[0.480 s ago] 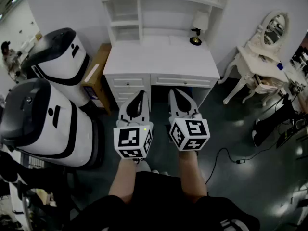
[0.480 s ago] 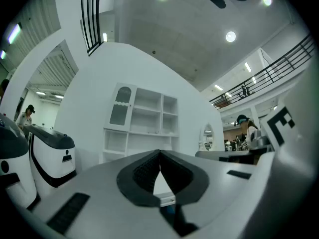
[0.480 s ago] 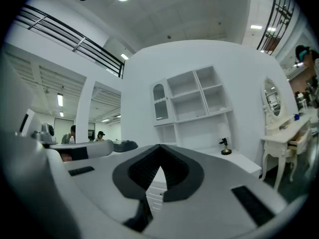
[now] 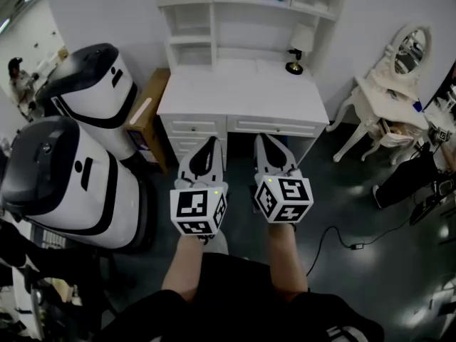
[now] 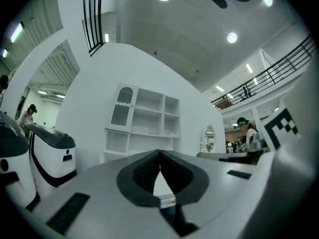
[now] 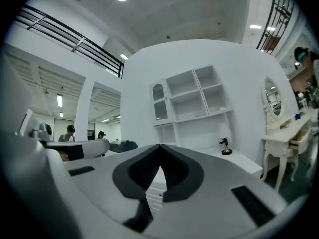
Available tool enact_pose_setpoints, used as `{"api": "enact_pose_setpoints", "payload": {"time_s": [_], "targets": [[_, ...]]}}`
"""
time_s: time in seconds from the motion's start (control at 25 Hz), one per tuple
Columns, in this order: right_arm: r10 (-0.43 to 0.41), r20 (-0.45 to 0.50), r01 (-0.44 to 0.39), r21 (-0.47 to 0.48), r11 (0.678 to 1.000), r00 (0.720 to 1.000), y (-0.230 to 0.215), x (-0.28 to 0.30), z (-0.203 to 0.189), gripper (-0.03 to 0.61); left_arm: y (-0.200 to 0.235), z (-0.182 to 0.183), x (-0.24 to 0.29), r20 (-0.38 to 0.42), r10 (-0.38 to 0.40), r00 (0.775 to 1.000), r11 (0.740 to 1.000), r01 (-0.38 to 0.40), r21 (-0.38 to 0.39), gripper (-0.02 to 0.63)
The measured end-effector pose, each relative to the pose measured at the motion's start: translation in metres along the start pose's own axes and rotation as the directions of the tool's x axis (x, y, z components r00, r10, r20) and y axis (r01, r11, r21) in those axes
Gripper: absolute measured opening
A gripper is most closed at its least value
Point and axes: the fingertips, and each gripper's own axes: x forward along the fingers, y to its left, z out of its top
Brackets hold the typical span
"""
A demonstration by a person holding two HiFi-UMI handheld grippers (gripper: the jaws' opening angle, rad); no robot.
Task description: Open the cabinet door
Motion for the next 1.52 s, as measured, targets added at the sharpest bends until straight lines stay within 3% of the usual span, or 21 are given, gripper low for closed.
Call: {"api": "enact_pose_setpoints", "payload": {"time_s": [0.4, 0.56, 0.72, 1.12, 1.52], "targets": [[-0.002, 0.016, 0.002, 0.006, 1.0, 1.0, -0.012, 0.051, -0.002, 0.017, 0.03, -0.01, 0.041, 0.004, 0.001, 1.0, 1.0, -0.001, -0.013, 0.014], [-0.017, 0.047, 0.017, 0.009, 1.0, 0.999, -0.012, 0.093, -0.001, 0.017, 0.066, -0.011, 0.074, 0.0, 0.021, 1.0, 0.999, -0.021, -0.031, 0.014], [0.013, -0.005, -0.013, 0.007, 1.0, 1.0, -0.006, 0.146, -0.016, 0.017, 0.103, -0.017, 0.109, -0.016, 0.055, 0.998, 0.997, -0.056, -0.054, 0.013], [0.044, -0.028, -0.043, 0.025, 0.999, 0.999, -0.002, 0.27, -0.03, 0.017, 0.193, -0.03, 0.192, -0.052, 0.12, 0.991, 0.99, -0.124, -0.071, 0.014], [0.078, -0.011, -0.077, 0.033, 0.996, 0.997, 0.006, 0.374, -0.024, 0.017, 0.261, -0.019, 0.266, -0.032, 0.135, 0.99, 0.99, -0.136, -0.04, 0.014]]}}
